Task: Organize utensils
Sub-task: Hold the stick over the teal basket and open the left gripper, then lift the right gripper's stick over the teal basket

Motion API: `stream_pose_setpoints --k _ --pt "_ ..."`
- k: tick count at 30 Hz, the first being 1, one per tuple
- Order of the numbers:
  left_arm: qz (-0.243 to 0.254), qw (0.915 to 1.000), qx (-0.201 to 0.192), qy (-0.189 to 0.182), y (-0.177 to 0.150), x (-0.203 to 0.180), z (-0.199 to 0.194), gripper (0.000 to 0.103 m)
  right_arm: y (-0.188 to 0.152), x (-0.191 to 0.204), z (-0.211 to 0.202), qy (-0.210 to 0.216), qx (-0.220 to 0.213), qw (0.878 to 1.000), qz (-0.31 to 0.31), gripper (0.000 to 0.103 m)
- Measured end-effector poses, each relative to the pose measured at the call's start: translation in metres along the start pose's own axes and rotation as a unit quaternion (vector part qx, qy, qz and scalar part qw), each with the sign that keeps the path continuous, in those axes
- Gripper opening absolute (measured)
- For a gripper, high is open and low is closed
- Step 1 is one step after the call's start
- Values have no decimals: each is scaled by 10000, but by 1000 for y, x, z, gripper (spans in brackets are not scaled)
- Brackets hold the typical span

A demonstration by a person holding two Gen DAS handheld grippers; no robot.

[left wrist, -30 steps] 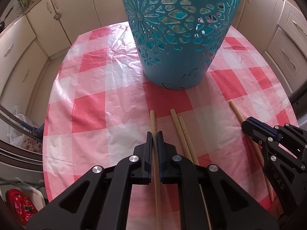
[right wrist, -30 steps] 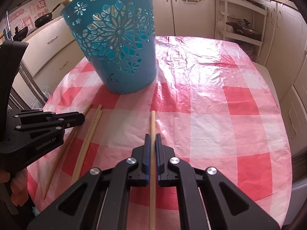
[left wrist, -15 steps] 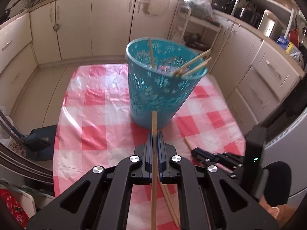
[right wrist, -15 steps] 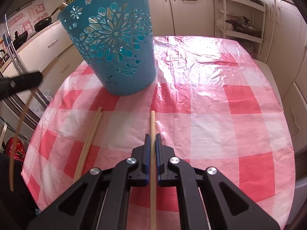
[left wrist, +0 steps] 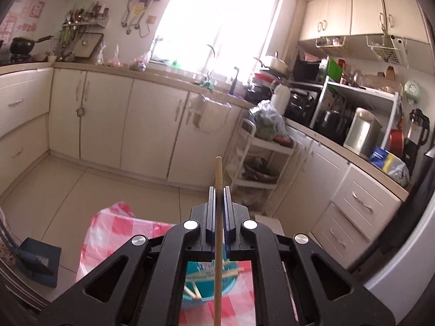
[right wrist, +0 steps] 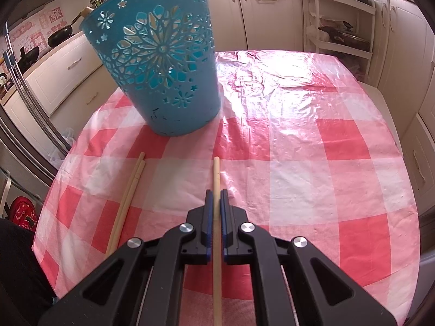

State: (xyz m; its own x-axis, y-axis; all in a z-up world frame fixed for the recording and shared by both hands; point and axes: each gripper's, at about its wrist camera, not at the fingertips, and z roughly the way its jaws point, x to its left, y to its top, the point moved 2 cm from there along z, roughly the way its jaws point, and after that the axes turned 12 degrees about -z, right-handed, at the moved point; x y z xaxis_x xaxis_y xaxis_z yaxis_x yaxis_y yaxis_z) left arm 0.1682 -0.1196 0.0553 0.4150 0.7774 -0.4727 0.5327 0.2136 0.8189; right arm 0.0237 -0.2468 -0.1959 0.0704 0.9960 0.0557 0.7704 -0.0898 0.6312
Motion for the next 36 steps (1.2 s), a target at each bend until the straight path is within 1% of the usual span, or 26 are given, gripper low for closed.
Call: stream_pose_setpoints --k 2,5,8,10,15,20,25,27,29,31,32,34,36 --pt "-34 9993 -316 200 6 -3 15 5 0 -1 0 46 -6 10000 40 6" --pt "-117 9968 -633 465 10 0 38 5 -1 -4 0 143 -15 9998 120 6" --pt "-171 9942 -820 671 6 5 58 5 -1 -7 1 242 -22 9995 206 6" --pt "-221 9932 -851 759 1 12 69 5 -1 -8 1 282 -25 9993 243 6" --pt "-195 9933 -705 891 -17 27 87 5 0 -8 2 352 -29 9989 302 6" --pt "85 9939 -439 1010 -43 33 93 5 0 -7 1 338 -29 9990 290 6" --pt "219 9933 -195 1114 -66 42 85 5 0 -6 1 284 -17 9993 236 6" --pt "292 9932 -10 1125 -72 46 79 7 0 -6 1 268 -6 9994 208 6" --pt "350 9925 119 1168 -76 50 69 17 1 -5 1 302 8 9993 201 7" --pt "384 9916 140 1229 -77 54 53 43 0 -6 0 355 43 9992 192 7" --pt "381 9913 72 1258 -77 57 41 48 -1 -6 -1 378 62 9991 196 7" --pt "341 9906 -45 1323 -77 65 19 62 -2 -6 -2 379 80 9991 146 7" --pt "216 9895 -99 1428 -78 78 2 67 -2 -2 -2 268 80 9996 10 7"
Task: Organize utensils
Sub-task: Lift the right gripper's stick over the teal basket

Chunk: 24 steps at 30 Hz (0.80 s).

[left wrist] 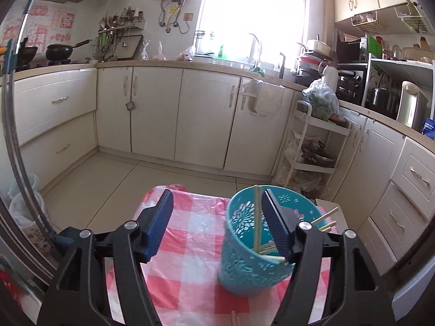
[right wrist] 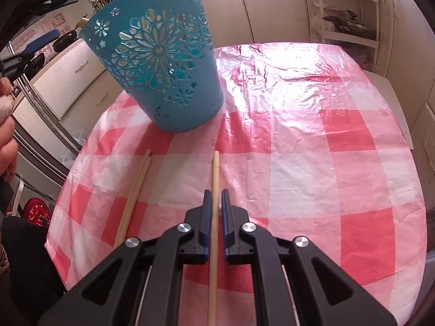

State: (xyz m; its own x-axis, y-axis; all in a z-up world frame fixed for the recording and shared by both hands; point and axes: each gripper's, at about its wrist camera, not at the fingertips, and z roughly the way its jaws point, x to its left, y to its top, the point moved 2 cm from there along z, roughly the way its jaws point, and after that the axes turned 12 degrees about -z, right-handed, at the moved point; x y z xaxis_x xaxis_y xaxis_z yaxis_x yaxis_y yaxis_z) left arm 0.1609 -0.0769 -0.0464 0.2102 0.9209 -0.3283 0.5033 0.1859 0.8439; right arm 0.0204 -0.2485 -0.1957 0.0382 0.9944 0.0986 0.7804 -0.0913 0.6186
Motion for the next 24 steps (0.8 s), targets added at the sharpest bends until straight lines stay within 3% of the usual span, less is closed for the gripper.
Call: stream_pose_setpoints --k 6,11,13,18,24 --pt "-658 9971 358 136 -2 47 1 68 0 30 4 -863 105 9918 -939 7" --pt "-858 9950 493 128 -3 66 3 68 0 30 4 -886 148 9915 -944 6" --pt "-880 9944 569 145 -4 69 6 68 0 23 -1 -590 160 9962 -622 6" --pt "-1058 9919 682 145 -3 75 9 68 17 25 -67 114 -770 9970 -51 6" --pt "-1245 9890 780 169 -4 80 12 68 85 35 -149 621 -2147 9747 80 6"
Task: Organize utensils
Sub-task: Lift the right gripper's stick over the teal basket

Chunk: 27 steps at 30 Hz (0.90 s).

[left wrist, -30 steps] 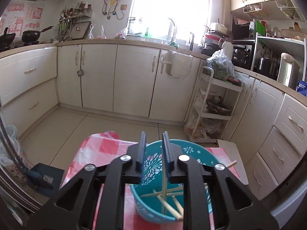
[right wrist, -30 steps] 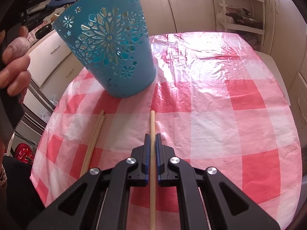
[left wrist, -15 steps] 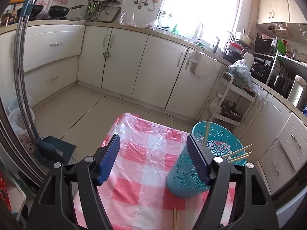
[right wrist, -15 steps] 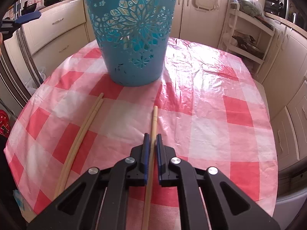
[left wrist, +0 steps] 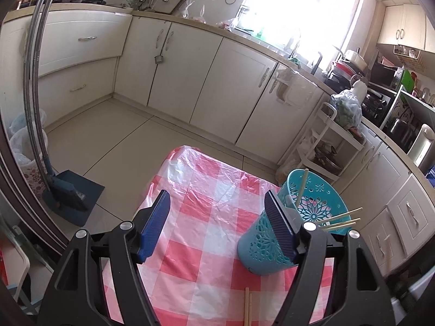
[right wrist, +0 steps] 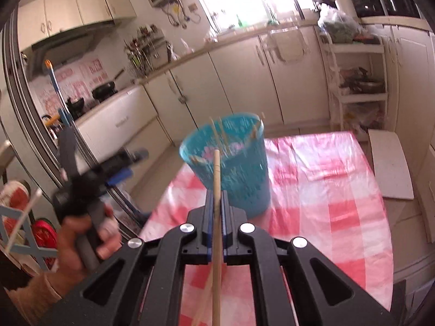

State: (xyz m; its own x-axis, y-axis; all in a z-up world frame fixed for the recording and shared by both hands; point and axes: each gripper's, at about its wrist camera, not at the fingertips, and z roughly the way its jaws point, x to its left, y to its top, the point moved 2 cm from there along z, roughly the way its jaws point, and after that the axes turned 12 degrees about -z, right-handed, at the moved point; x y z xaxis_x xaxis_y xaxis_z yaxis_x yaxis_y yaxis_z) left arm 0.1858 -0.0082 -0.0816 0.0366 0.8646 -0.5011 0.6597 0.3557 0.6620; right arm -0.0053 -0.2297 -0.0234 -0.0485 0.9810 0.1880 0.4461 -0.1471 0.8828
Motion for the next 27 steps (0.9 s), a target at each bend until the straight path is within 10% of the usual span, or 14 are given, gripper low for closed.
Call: stream_pose_setpoints --k 11,27 --pt "36 10000 -1 38 -2 -1 4 69 105 -16 66 -453 -1458 9879 277 6" --pt "16 9998 223 -1 -6 -5 9 73 62 -33 117 -994 -794 9919 45 7"
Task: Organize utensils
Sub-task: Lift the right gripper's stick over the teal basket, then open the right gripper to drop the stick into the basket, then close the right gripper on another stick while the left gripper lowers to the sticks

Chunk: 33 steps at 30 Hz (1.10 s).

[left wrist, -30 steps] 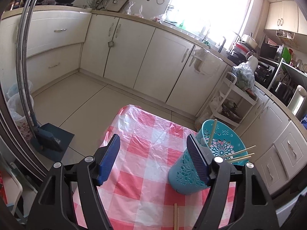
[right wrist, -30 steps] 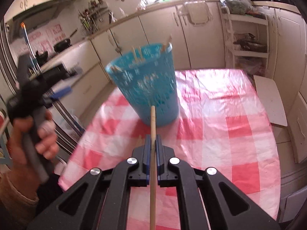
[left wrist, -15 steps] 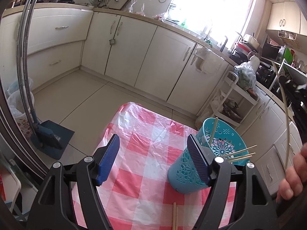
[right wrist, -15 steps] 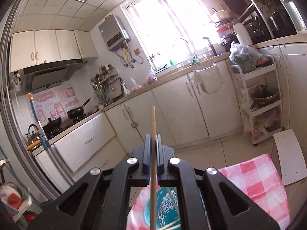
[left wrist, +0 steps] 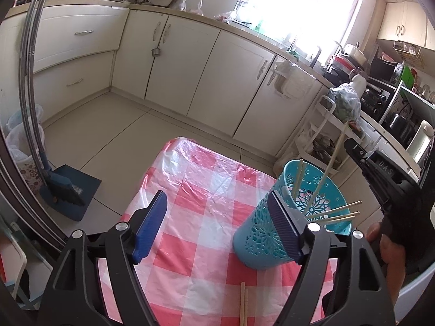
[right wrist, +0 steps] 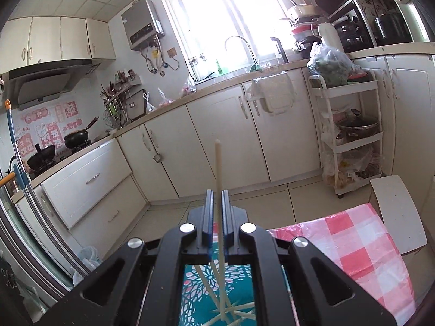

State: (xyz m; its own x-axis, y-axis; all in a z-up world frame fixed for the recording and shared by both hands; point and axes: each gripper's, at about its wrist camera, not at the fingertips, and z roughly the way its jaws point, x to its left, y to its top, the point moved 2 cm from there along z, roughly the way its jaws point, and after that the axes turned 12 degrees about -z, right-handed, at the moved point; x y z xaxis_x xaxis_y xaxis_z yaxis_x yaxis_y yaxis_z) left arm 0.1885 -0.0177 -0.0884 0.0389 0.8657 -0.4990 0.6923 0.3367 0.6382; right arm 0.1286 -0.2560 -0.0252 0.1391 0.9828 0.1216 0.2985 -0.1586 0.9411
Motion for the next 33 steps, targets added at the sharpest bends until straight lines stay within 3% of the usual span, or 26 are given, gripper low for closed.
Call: stream_pose_setpoints --k 3,5,8,10,12,16,19,28,33 --pt "-16 10000 33 38 -1 1 2 73 -5 8 -10 101 108 9996 -231 9" --pt "-32 10000 34 70 -1 3 2 74 -7 11 -28 144 69 9993 -348 18" --pt "-64 9999 12 115 0 6 1 75 -19 16 -68 231 31 9987 -449 21" --pt "-103 9998 -1 144 0 9 1 75 -37 22 -88 279 211 9976 -606 21" --pt "-160 9997 -8 170 0 12 0 75 -65 27 -97 362 663 9947 -692 21" --pt "-156 9997 -34 205 -1 13 -3 76 -138 30 -85 495 1891 9788 -612 21" --pt "-74 9997 -22 238 -6 12 -5 77 -171 33 -67 552 2445 9671 -433 18" --pt "-155 9993 136 299 -4 23 -1 78 -195 54 -33 421 2959 9517 -694 17" --pt "-173 9992 208 292 -5 24 0 79 -195 56 -28 283 2978 9496 -933 10"
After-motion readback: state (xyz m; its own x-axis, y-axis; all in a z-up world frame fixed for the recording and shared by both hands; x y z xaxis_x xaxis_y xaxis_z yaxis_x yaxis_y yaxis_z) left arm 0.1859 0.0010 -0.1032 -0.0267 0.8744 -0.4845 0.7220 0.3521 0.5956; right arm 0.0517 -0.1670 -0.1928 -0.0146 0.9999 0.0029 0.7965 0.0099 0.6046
